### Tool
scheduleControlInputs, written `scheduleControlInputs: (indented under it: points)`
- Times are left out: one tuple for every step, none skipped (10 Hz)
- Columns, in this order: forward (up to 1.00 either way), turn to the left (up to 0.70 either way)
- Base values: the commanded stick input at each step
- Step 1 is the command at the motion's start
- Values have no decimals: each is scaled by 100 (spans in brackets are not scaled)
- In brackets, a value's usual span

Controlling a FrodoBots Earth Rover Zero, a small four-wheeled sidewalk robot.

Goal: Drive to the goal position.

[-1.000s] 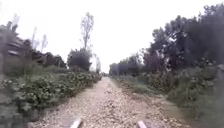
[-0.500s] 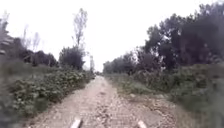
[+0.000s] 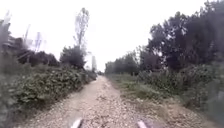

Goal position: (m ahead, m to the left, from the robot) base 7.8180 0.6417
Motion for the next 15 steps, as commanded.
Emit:
scheduleControlInputs:
  points:
    - [68, 0]
    - [68, 0]
    - [68, 0]
    - [67, 0]
    - [67, 0]
    - [67, 0]
    - [68, 0]
    - [67, 0]
    - [67, 0]
    - [67, 0]
    - [68, 0]
    - [69, 0]
    - [69, 0]
    - [69, 0]
    - [69, 0]
